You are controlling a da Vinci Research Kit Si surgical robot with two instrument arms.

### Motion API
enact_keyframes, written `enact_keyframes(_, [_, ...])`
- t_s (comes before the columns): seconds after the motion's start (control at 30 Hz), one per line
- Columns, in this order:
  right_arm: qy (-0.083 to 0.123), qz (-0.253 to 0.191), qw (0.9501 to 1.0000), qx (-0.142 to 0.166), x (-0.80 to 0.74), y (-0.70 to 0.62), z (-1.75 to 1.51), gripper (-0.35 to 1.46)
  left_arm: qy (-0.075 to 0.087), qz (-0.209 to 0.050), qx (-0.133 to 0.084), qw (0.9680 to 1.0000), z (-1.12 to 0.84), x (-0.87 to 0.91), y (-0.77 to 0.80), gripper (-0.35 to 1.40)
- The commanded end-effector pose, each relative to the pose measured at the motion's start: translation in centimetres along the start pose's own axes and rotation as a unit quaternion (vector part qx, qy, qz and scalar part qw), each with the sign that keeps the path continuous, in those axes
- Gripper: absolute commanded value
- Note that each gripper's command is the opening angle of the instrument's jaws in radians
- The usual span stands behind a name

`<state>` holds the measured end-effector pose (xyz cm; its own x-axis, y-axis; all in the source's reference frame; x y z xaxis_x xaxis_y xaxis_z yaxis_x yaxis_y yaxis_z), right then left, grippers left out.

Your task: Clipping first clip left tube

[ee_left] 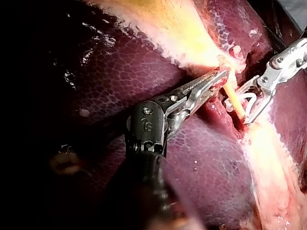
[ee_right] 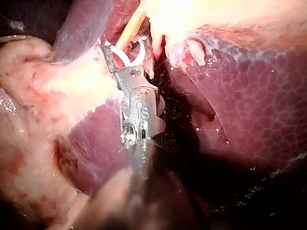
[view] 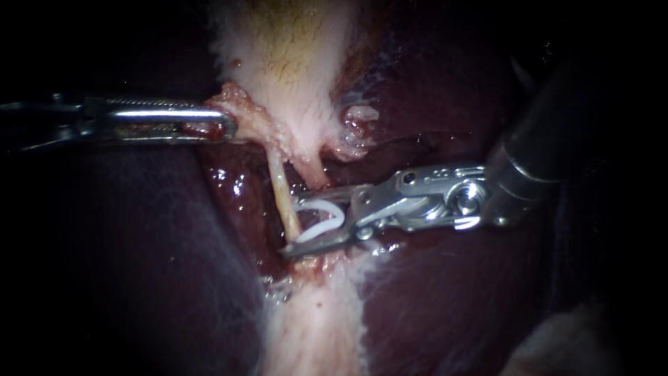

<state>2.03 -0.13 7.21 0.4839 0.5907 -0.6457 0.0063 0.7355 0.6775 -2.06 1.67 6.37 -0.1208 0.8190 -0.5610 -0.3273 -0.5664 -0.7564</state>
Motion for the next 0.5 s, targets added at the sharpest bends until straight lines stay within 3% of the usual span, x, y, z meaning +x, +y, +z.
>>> enact_keyframes(0.03, [0.001,-0.001,1.0,0.0,0.01,0.0,0.03,0.5,0.0,0.0,0.0,1.0,0.01,0.0,-0.01,-0.35])
enact_keyframes(0.23, [0.009,-0.004,0.9999,0.012,0.02,0.02,0.16,0.5,0.0,0.0,0.0,1.0,0.01,0.0,-0.01,-0.35])
enact_keyframes(0.4, [0.024,0.008,0.9989,0.04,0.0,0.02,0.25,0.5,0.0,0.0,0.0,1.0,0.01,0.0,-0.01,-0.35])
enact_keyframes(0.5, [0.021,0.009,0.9982,0.055,-0.02,0.0,0.27,0.5,0.0,0.0,0.0,1.0,0.01,-0.01,-0.02,-0.35])
